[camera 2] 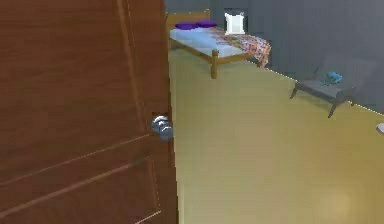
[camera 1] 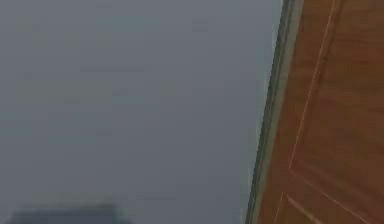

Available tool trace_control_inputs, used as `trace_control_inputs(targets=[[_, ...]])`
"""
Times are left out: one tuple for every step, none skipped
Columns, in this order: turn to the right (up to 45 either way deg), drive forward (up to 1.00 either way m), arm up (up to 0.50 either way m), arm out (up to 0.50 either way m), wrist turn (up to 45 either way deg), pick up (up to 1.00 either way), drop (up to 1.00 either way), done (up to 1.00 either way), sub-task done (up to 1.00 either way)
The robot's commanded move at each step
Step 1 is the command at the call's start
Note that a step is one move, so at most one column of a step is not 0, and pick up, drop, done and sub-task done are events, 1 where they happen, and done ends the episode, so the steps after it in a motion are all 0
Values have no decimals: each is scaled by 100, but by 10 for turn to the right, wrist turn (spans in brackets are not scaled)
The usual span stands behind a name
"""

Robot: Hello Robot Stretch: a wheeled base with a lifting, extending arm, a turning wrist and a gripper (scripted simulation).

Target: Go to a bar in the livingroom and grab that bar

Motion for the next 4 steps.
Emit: trace_control_inputs(targets=[[450, 0, 0, 0, 0, 0, 0, 0, 0], [450, 0, 0, 0, 0, 0, 0, 0, 0], [450, 0, 0, 0, 0, 0, 0, 0, 0], [180, 0, 0, 0, 0, 0, 0, 0, 0]])
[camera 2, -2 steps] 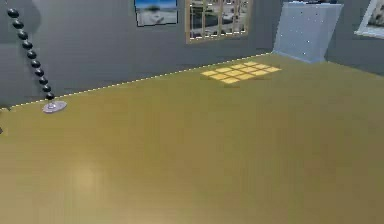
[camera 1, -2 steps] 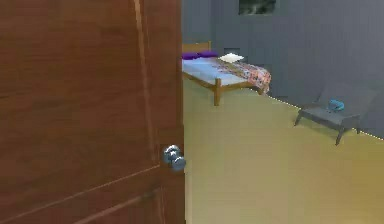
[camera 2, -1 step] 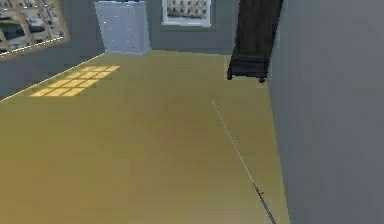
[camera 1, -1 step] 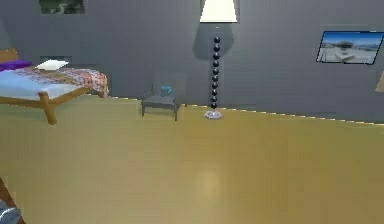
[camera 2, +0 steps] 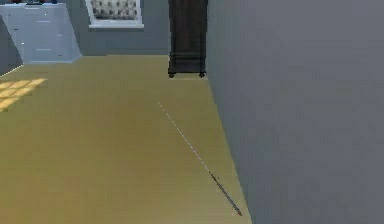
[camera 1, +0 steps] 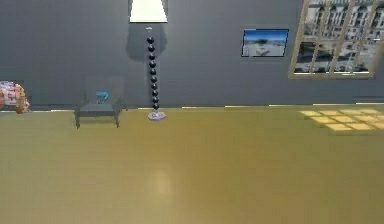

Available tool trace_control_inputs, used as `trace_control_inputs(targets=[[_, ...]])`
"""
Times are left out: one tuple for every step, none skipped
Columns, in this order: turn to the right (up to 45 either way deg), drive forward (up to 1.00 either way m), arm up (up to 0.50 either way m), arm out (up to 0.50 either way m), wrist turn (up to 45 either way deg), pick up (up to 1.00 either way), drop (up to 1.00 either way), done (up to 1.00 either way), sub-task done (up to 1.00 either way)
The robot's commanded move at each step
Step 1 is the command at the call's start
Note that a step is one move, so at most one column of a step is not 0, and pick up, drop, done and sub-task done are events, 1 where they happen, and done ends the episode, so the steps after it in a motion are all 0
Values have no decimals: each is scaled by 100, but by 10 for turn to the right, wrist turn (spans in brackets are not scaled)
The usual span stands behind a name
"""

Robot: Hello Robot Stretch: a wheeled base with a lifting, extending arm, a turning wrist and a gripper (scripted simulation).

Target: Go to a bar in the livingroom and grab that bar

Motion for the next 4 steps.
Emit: trace_control_inputs(targets=[[0, 50, 0, 0, 0, 0, 0, 0, 0], [-450, 0, 0, 0, 0, 0, 0, 0, 0], [0, 70, 0, 0, 0, 0, 0, 0, 0], [-450, 0, 0, 0, 0, 0, 0, 0, 0]])
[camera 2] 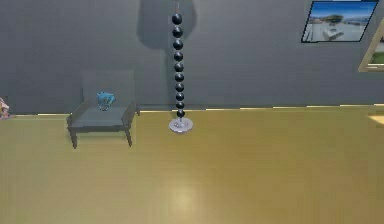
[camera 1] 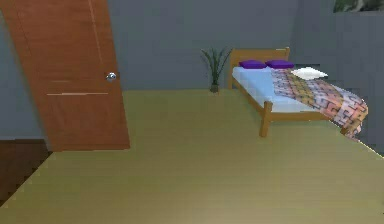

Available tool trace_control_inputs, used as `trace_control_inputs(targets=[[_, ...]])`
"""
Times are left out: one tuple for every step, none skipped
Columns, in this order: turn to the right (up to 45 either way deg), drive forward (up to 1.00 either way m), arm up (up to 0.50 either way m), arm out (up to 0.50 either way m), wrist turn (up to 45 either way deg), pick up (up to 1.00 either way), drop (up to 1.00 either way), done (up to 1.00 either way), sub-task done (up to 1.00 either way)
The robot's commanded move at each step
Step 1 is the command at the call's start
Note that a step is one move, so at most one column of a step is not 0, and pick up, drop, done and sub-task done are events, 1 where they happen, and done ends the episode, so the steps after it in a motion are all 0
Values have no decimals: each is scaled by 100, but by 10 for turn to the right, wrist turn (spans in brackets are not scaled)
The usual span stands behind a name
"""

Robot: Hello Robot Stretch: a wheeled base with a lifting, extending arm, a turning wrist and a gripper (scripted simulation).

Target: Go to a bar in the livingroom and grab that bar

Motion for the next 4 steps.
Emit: trace_control_inputs(targets=[[-30, 0, 0, 0, 0, 0, 0, 0, 0], [0, 50, 0, 0, 0, 0, 0, 0, 0], [-420, 0, 0, 0, 0, 0, 0, 0, 0], [0, 70, 0, 0, 0, 0, 0, 0, 0]])
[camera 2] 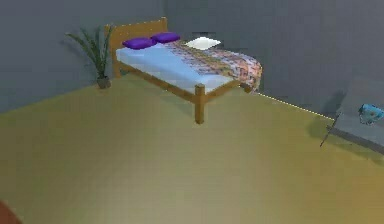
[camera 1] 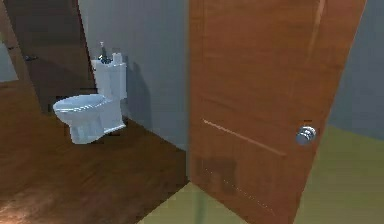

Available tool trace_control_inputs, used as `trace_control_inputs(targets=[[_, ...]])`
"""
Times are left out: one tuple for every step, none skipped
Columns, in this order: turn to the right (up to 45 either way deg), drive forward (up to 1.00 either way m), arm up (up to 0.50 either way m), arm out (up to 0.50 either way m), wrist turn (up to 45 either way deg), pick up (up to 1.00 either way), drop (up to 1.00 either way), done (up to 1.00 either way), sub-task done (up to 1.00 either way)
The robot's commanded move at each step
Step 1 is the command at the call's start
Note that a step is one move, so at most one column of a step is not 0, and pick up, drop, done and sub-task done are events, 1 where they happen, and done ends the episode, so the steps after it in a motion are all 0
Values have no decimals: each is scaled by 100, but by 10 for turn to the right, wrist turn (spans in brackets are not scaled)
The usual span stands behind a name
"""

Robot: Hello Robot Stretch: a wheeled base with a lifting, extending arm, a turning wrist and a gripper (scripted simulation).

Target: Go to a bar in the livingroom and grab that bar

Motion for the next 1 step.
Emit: trace_control_inputs(targets=[[-420, 0, 0, 0, 0, 0, 0, 0, 0]])
